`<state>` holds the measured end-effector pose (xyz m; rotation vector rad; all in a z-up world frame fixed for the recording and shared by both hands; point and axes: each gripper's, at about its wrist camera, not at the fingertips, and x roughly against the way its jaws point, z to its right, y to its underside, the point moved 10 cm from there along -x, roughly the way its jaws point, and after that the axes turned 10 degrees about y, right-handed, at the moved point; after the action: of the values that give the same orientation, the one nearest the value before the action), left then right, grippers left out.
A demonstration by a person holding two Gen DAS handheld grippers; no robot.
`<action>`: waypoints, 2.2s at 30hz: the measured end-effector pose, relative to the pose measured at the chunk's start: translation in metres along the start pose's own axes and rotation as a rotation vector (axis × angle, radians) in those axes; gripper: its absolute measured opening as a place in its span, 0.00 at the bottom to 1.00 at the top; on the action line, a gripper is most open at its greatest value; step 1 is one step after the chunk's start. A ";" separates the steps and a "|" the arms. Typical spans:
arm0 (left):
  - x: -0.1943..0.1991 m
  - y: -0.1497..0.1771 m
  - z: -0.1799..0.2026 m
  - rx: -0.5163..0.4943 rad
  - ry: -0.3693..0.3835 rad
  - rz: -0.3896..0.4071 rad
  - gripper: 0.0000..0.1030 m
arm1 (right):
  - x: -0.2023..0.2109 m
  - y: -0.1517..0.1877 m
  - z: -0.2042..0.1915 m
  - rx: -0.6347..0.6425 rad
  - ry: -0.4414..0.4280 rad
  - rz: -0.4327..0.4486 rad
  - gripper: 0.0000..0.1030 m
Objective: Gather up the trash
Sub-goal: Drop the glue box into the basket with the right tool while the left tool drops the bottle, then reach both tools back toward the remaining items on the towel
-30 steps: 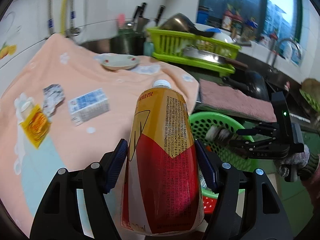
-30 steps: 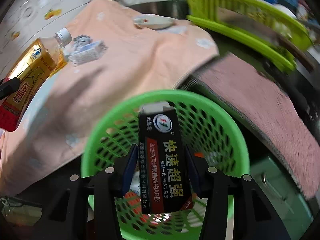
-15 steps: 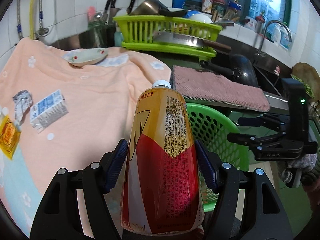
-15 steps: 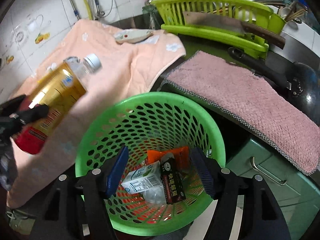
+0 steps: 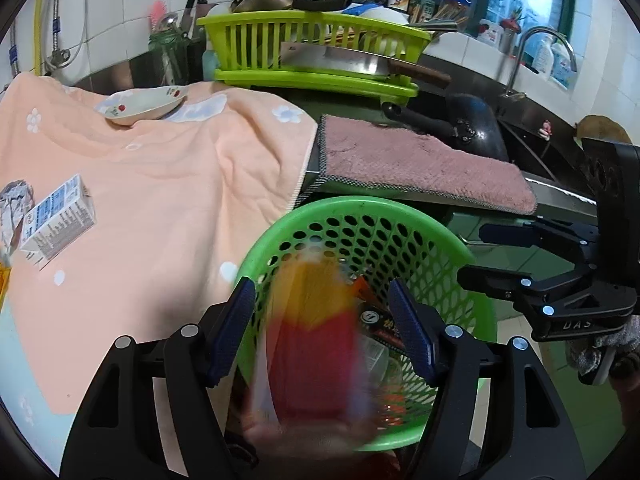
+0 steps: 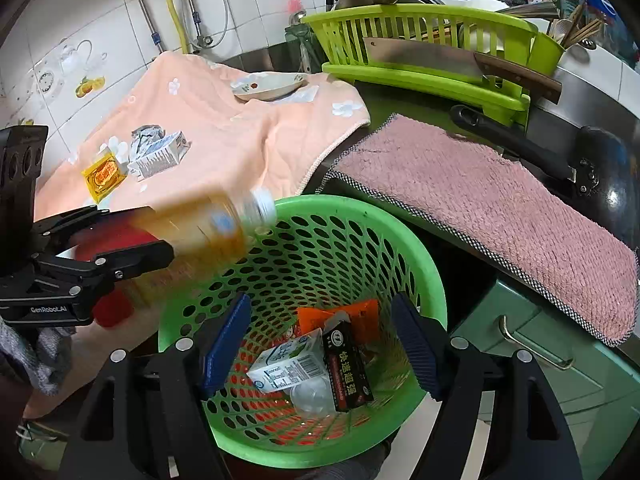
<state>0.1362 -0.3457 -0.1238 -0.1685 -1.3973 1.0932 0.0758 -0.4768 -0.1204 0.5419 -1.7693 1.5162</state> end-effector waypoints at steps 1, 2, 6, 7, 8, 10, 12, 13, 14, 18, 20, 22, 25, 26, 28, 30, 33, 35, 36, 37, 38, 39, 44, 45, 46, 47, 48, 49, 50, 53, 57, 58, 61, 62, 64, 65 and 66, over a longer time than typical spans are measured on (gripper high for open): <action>-0.001 0.000 0.000 0.002 0.004 -0.002 0.67 | 0.000 0.000 0.000 0.001 0.001 0.001 0.68; -0.002 0.001 0.000 0.005 0.002 -0.006 0.69 | 0.001 0.000 0.000 0.002 0.002 0.001 0.68; -0.001 0.004 -0.004 0.016 0.000 -0.006 0.69 | 0.003 -0.001 -0.002 0.005 -0.004 0.005 0.69; 0.001 0.005 -0.005 0.018 -0.004 -0.006 0.69 | 0.003 -0.001 -0.002 0.006 -0.004 0.005 0.70; 0.002 0.005 -0.006 0.019 -0.007 -0.005 0.69 | 0.003 -0.002 -0.003 0.009 -0.003 0.005 0.71; 0.008 0.006 -0.010 0.025 -0.016 0.000 0.69 | 0.003 -0.002 -0.006 0.014 -0.008 0.003 0.71; 0.014 0.007 -0.014 0.028 -0.027 0.005 0.69 | 0.002 -0.003 -0.010 0.020 -0.012 0.001 0.72; 0.017 0.008 -0.017 0.028 -0.034 0.007 0.69 | 0.002 -0.004 -0.013 0.024 -0.017 0.000 0.73; 0.021 0.008 -0.020 0.029 -0.043 0.010 0.69 | 0.001 -0.005 -0.015 0.028 -0.020 -0.001 0.73; 0.036 0.009 -0.034 0.043 -0.070 0.023 0.69 | -0.002 -0.011 -0.030 0.054 -0.038 -0.003 0.76; 0.044 0.009 -0.043 0.054 -0.084 0.030 0.69 | -0.004 -0.016 -0.040 0.070 -0.048 -0.002 0.76; 0.051 0.011 -0.053 0.066 -0.099 0.036 0.69 | -0.006 -0.020 -0.048 0.082 -0.060 -0.002 0.76; 0.065 0.014 -0.071 0.084 -0.130 0.043 0.69 | -0.009 -0.028 -0.065 0.112 -0.077 0.001 0.78; 0.068 0.015 -0.075 0.089 -0.137 0.045 0.69 | -0.010 -0.031 -0.071 0.123 -0.082 0.002 0.78; 0.077 0.018 -0.089 0.111 -0.156 0.052 0.69 | -0.013 -0.039 -0.086 0.154 -0.095 0.005 0.79; 0.085 0.020 -0.102 0.133 -0.172 0.058 0.69 | -0.015 -0.045 -0.098 0.182 -0.107 0.007 0.80; 0.098 0.024 -0.121 0.163 -0.199 0.069 0.69 | -0.019 -0.054 -0.116 0.231 -0.122 0.011 0.82; 0.108 0.027 -0.135 0.183 -0.222 0.077 0.69 | -0.024 -0.060 -0.128 0.268 -0.129 0.010 0.82; 0.112 0.028 -0.141 0.191 -0.232 0.080 0.69 | -0.027 -0.064 -0.135 0.294 -0.131 0.009 0.82; 0.117 0.029 -0.147 0.201 -0.243 0.084 0.69 | -0.030 -0.067 -0.142 0.316 -0.137 0.008 0.82; 0.121 0.031 -0.154 0.211 -0.252 0.089 0.69 | -0.034 -0.071 -0.148 0.340 -0.144 0.006 0.82; 0.127 0.032 -0.162 0.225 -0.264 0.094 0.69 | -0.037 -0.074 -0.153 0.359 -0.146 0.005 0.82; 0.154 0.039 -0.201 0.289 -0.324 0.126 0.69 | -0.055 -0.096 -0.188 0.504 -0.184 0.001 0.83; 0.160 0.041 -0.211 0.303 -0.337 0.131 0.69 | -0.058 -0.099 -0.194 0.529 -0.189 -0.001 0.83; 0.164 0.042 -0.217 0.314 -0.345 0.134 0.69 | -0.063 -0.103 -0.203 0.564 -0.194 -0.002 0.83; 0.169 0.044 -0.226 0.331 -0.356 0.138 0.69 | -0.068 -0.108 -0.211 0.595 -0.198 -0.001 0.83; 0.172 0.046 -0.232 0.342 -0.363 0.140 0.69 | -0.072 -0.111 -0.217 0.615 -0.205 -0.004 0.83; 0.177 0.049 -0.242 0.358 -0.373 0.142 0.69 | -0.076 -0.115 -0.225 0.635 -0.218 -0.009 0.83; 0.179 0.050 -0.247 0.367 -0.379 0.144 0.69 | -0.080 -0.119 -0.232 0.651 -0.226 -0.010 0.83; 0.190 0.056 -0.269 0.398 -0.408 0.147 0.69 | -0.095 -0.135 -0.257 0.716 -0.253 -0.015 0.83; 0.202 0.062 -0.292 0.420 -0.438 0.149 0.69 | -0.118 -0.155 -0.288 0.787 -0.294 -0.023 0.83; 0.205 0.063 -0.298 0.426 -0.445 0.149 0.69 | -0.122 -0.157 -0.293 0.801 -0.303 -0.024 0.83; 0.211 0.067 -0.313 0.441 -0.459 0.148 0.69 | -0.140 -0.164 -0.314 0.864 -0.324 -0.033 0.85; 0.213 0.068 -0.318 0.444 -0.463 0.147 0.69 | -0.145 -0.165 -0.320 0.879 -0.329 -0.038 0.86; 0.216 0.069 -0.326 0.446 -0.473 0.148 0.69 | -0.159 -0.167 -0.332 0.927 -0.332 -0.044 0.87; 0.217 0.069 -0.331 0.448 -0.476 0.148 0.69 | -0.163 -0.169 -0.336 0.940 -0.333 -0.048 0.87; 0.218 0.069 -0.334 0.450 -0.477 0.149 0.69 | -0.168 -0.171 -0.342 0.962 -0.333 -0.051 0.87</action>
<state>0.3370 0.0046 -0.1006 0.3402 -1.5261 1.6162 0.3946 -0.2067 -0.1225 1.3478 -1.1132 2.2966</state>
